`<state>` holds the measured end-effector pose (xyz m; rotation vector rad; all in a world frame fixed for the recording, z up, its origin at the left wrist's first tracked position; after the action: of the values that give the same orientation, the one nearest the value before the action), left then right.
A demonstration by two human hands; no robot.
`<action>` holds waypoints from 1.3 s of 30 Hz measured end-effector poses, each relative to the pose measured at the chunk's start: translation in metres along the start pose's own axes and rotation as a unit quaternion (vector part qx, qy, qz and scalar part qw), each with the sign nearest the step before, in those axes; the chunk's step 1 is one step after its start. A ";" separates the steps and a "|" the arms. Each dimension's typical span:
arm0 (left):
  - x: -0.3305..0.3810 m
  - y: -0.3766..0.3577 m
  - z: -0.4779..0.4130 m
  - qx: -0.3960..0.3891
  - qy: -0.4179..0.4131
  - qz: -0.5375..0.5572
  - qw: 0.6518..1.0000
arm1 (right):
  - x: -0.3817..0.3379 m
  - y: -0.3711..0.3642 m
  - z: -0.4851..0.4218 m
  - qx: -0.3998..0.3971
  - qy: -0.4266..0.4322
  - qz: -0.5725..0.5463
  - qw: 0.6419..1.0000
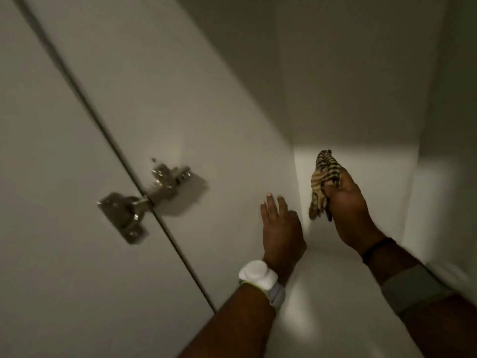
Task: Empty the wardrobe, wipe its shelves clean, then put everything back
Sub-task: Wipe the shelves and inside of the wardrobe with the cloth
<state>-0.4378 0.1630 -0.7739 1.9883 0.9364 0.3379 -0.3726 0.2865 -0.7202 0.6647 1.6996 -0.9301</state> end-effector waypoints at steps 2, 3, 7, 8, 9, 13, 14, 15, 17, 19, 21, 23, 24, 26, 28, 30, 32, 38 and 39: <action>-0.009 0.061 -0.016 0.073 0.026 0.014 0.997 | -0.058 -0.019 0.011 -0.011 0.032 -0.028 0.999; -0.007 0.092 -0.020 0.102 0.030 0.023 0.994 | -0.077 -0.025 0.015 -0.015 0.045 -0.045 0.998; -0.016 0.231 -0.009 0.300 0.004 0.042 0.953 | -0.162 -0.052 0.061 -0.026 0.102 -0.106 0.989; -0.014 0.249 -0.011 0.327 0.001 0.041 0.944 | -0.169 -0.058 0.063 -0.028 0.099 -0.111 0.988; -0.018 0.265 -0.011 0.351 0.003 0.044 0.935 | -0.173 -0.064 0.067 -0.030 0.094 -0.122 0.988; -0.064 0.338 -0.002 0.391 0.020 -0.020 0.920 | -0.218 -0.097 0.115 -0.034 0.137 -0.120 0.983; -0.079 0.346 -0.004 0.393 0.018 -0.042 0.919 | -0.230 -0.106 0.122 -0.032 0.148 -0.120 0.981; -0.092 0.352 -0.007 0.388 0.029 -0.068 0.919 | -0.241 -0.116 0.129 -0.032 0.157 -0.123 0.979; -0.113 0.357 -0.006 0.362 0.064 -0.114 0.923 | -0.268 -0.136 0.146 -0.044 0.178 -0.135 0.974; -0.117 0.356 0.000 0.324 0.071 -0.131 0.934 | -0.295 -0.158 0.157 -0.048 0.199 -0.150 0.967; -0.111 0.348 0.006 0.307 0.055 -0.147 0.939 | -0.313 -0.179 0.161 -0.065 0.220 -0.178 0.957; -0.113 0.341 0.001 0.326 0.052 -0.153 0.931 | -0.323 -0.209 0.162 -0.092 0.281 -0.171 0.940; -0.112 0.338 0.004 0.340 0.046 -0.146 0.928 | -0.318 -0.219 0.163 -0.106 0.310 -0.141 0.934; -0.116 0.335 -0.004 0.362 0.046 -0.136 0.921 | -0.314 -0.237 0.156 -0.113 0.395 -0.080 0.908; -0.117 0.336 -0.007 0.367 0.047 -0.141 0.918 | -0.317 -0.242 0.140 -0.116 0.480 -0.052 0.868; -0.117 0.334 -0.011 0.359 0.062 -0.147 0.920 | -0.315 -0.241 0.121 -0.119 0.561 -0.018 0.819; -0.115 0.333 -0.018 0.340 0.078 -0.160 0.924 | -0.307 -0.238 0.099 -0.128 0.614 0.019 0.779; -0.108 0.342 -0.068 0.304 0.094 -0.198 0.927 | -0.293 -0.232 -0.016 -0.138 0.657 0.044 0.740; -0.108 0.343 -0.077 0.290 0.094 -0.205 0.930 | -0.296 -0.236 -0.040 -0.122 0.608 0.059 0.782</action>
<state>-0.3871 0.0207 -0.4387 2.2243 1.6945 0.0051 -0.4909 0.1940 -0.3705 1.3278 2.7744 -0.0544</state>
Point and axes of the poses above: each hand's wrist, its own z-axis away from the middle knuckle, its own y-axis out of the back of the hand, x = y × z, the point moved 1 cm from there along -z, towards the middle knuckle, and after that the axes turned 14 degrees about x, right-handed, at the moved point
